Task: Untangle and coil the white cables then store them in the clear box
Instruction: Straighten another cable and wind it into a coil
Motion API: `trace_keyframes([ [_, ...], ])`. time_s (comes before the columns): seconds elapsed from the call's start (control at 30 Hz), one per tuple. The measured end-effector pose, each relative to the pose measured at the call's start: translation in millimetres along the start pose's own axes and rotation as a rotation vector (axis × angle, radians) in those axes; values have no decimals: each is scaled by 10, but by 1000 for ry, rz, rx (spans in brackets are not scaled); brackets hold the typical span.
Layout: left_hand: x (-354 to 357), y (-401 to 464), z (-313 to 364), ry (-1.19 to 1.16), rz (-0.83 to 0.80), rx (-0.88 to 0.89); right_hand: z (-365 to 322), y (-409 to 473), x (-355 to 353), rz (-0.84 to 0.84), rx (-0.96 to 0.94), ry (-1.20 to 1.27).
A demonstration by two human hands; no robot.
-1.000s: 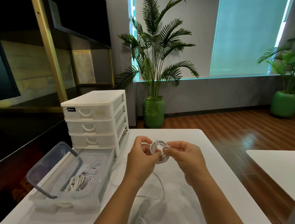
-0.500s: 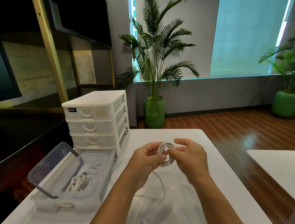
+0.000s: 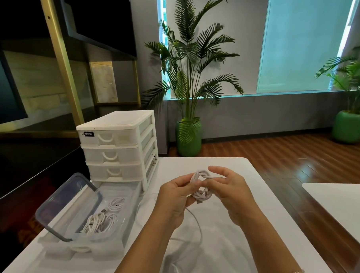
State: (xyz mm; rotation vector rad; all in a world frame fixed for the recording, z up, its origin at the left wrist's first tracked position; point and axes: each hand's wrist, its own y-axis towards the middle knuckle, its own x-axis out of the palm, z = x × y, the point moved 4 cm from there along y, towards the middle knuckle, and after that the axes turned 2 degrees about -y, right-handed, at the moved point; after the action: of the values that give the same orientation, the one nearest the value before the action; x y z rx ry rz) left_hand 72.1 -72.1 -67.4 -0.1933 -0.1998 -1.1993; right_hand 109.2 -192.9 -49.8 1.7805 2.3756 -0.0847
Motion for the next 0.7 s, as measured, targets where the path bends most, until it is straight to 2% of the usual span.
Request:
trace_keyframes([
  [0.33, -89, -15, 65, -94, 238, 56, -31, 30, 131, -62, 27, -5],
  [0.53, -110, -51, 164, -14, 255, 182, -40, 33, 138, -99, 18, 155],
  [0.7, -252, -36, 263, 20, 285, 242, -168, 72, 243, -99, 0, 193],
])
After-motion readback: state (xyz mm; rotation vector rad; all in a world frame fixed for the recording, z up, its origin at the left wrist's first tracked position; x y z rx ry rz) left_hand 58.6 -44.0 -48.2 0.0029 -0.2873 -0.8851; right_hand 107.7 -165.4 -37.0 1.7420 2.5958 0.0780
